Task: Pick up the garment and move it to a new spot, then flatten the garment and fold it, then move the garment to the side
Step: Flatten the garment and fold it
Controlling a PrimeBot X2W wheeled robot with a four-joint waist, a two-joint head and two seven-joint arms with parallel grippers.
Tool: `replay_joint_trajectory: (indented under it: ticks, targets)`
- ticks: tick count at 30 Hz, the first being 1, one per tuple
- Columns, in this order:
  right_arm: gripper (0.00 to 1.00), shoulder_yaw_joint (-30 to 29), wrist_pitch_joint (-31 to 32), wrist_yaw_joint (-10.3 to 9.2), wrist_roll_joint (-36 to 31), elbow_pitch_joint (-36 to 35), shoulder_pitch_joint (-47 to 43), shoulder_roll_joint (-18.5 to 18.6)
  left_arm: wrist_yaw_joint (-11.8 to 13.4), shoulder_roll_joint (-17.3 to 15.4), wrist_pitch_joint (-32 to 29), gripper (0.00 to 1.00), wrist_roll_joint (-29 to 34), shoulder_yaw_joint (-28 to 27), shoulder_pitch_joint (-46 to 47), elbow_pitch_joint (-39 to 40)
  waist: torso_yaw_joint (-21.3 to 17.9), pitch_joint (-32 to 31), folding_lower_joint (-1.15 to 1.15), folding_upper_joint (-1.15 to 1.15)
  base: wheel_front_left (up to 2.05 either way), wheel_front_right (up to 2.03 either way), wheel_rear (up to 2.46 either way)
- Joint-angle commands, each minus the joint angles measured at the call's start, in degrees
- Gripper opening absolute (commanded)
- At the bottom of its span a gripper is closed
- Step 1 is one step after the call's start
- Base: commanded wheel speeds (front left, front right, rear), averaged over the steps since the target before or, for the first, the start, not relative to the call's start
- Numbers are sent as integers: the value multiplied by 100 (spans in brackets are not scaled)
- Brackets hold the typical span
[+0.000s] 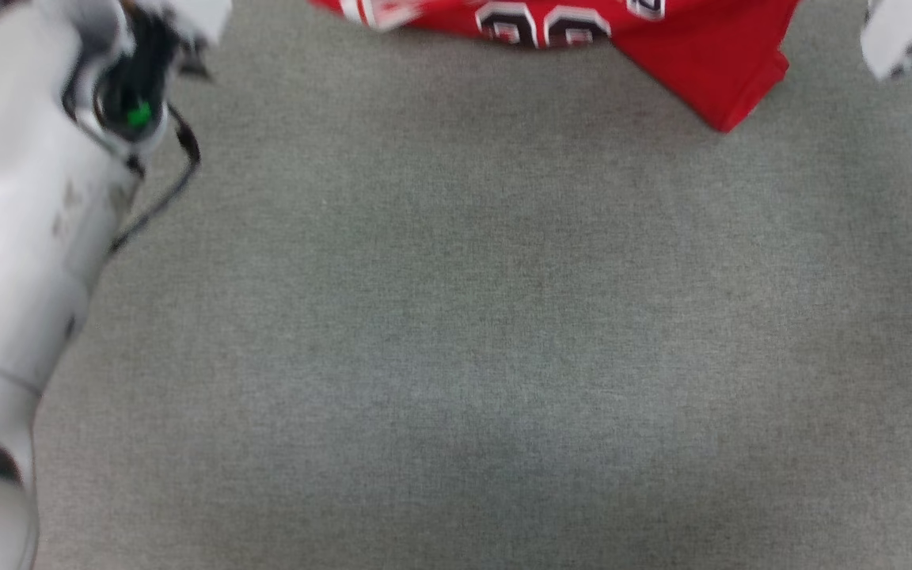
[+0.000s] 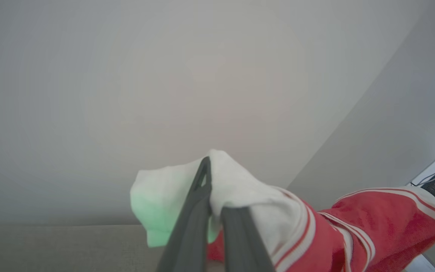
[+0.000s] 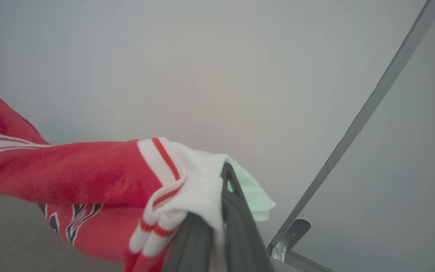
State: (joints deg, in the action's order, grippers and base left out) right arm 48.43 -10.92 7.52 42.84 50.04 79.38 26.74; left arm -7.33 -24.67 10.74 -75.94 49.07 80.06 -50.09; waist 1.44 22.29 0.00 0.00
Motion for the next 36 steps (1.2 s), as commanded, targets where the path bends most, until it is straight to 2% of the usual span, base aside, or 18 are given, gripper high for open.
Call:
replay_joint_trajectory:
  ticks: [1, 9, 14, 18, 25, 31, 36]
  targets:
    - [0, 97, 36, -6, 104, -169, -171, 132, -24, -85, -30, 0, -92, 26, -236, 179, 28, -86, 0, 0, 0, 0, 0]
    - [0, 758, 296, -6, 586, -1845, -1314, 1137, -21, -775, 40, 0, -671, 41, -1813, 1638, 36, -278, 0, 0, 0, 0, 0]
    - [0, 782, 362, -7, 853, -2724, -2091, 1755, 89, -1335, 217, 0, -932, 7, -3043, 2646, 7, -351, 0, 0, 0, 0, 0]
    - [0, 757, 428, -6, 855, -3260, -2647, 2109, 422, -1857, 347, 0, -1098, -80, -3986, 3597, 3, -398, 0, 0, 0, 0, 0]
    - [0, 590, 597, -6, 759, -3845, -3312, 2523, 1062, -2524, 432, 0, -1180, -219, -5352, 5135, 45, -477, 0, 0, 0, 0, 0]
    - [0, 434, 740, -6, 637, -4141, -3808, 2770, 1499, -2820, 447, 0, -1060, -218, -6216, 6114, 104, -503, 0, 0, 0, 0, 0]
    - [0, 422, 898, -6, 506, -4372, -4196, 2967, 1713, -2938, 378, 0, -1011, -27, -6668, 6606, 121, -494, 0, 0, 0, 0, 0]
